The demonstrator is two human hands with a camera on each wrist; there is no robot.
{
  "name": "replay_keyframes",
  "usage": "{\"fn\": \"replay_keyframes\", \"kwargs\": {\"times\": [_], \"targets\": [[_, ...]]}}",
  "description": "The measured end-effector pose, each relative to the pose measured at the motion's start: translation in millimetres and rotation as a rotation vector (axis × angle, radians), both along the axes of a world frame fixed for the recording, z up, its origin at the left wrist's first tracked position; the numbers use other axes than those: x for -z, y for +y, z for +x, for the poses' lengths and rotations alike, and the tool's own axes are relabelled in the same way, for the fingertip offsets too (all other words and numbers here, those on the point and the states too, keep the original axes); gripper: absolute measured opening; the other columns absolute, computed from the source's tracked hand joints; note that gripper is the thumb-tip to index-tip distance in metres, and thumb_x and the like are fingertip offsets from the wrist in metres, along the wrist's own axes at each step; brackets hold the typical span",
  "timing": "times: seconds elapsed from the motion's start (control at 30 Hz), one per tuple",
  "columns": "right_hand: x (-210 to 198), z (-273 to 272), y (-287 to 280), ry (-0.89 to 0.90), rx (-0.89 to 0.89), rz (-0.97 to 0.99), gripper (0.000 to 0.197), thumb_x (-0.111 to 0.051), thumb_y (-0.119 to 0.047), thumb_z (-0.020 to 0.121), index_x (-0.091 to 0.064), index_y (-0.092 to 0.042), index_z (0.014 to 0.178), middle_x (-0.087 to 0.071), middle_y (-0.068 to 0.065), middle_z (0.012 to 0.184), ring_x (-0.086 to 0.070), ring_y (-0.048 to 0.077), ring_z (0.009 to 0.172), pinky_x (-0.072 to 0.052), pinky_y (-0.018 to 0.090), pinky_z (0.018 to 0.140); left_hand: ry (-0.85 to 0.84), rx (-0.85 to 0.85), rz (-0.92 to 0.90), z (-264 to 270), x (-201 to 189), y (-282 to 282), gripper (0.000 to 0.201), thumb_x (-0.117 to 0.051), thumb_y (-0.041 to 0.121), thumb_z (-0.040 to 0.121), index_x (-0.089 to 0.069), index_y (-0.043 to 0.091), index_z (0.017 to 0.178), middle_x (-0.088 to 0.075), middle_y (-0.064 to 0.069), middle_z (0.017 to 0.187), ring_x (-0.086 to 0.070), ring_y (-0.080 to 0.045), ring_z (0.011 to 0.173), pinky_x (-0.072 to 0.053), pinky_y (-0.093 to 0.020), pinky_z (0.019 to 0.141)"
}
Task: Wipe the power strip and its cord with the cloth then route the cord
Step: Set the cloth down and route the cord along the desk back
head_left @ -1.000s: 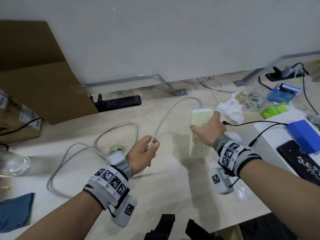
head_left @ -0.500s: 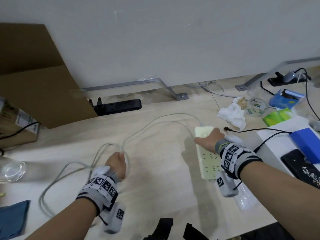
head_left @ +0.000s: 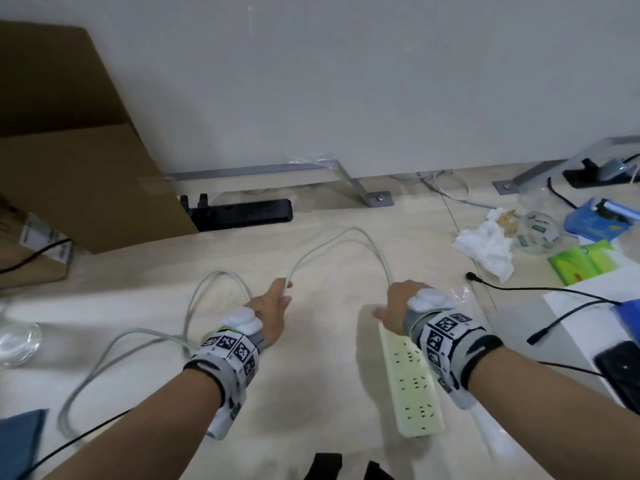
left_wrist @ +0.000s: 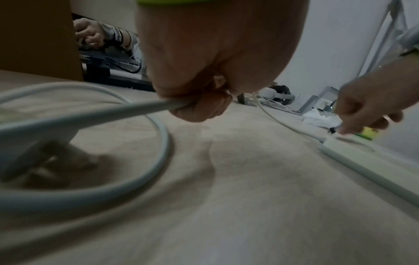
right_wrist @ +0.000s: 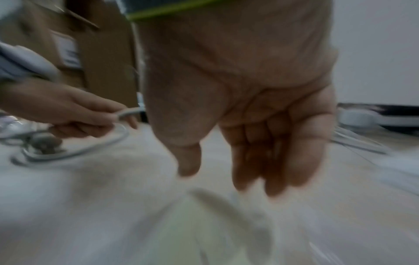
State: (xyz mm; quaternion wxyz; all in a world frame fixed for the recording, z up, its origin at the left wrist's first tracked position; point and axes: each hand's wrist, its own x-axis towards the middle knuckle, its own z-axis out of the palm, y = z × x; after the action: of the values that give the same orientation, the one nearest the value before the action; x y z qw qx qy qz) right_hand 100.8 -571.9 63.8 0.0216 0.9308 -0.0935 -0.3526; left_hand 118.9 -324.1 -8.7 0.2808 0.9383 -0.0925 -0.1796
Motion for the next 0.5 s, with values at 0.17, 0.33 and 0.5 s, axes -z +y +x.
{"fn": "replay_keyframes", "kwargs": {"times": [0.17,0.33,0.5], "targets": [[22.0,43.0,54.9,-0.127,0.379,0.638,0.05,-0.048,-0.064,0.083,-0.063,-0.021,0.103,-0.07,0.003,0.088,-0.065,0.023,0.067,-0.055,0.032,0.062,0.038,0.074,0.053,29.9,-16.5,-11.3,0.023,-0.031,0.043,0.099,-0.033,0.039,0.122,-0.066,-0.005,0.088,-0.062,-0.03,0.076,-0.045,-0.034,0.064],[19.9,87.8,83.2,-0.265,0.699,0.963,0.033,-0.05,-0.035,0.095,-0.06,-0.006,0.081,-0.065,0.006,0.075,-0.058,0.024,0.056,-0.053,0.032,0.052,0.1,0.168,0.104,53.2,-19.9,-17.1,0.036,-0.033,0.043,0.099,-0.026,0.034,0.133,-0.065,-0.009,0.108,-0.059,-0.029,0.09,-0.041,-0.033,0.071],[25.8,137.6,76.1,-0.401,0.827,0.899,0.022,-0.046,-0.018,0.093,-0.047,-0.007,0.074,-0.067,0.018,0.087,-0.065,0.032,0.066,-0.06,0.043,0.062,0.106,0.158,0.13,57.7,-6.2,-3.5,0.033,-0.033,0.047,0.098,-0.028,0.034,0.128,-0.061,-0.003,0.083,-0.058,-0.027,0.072,-0.05,-0.039,0.071]]}}
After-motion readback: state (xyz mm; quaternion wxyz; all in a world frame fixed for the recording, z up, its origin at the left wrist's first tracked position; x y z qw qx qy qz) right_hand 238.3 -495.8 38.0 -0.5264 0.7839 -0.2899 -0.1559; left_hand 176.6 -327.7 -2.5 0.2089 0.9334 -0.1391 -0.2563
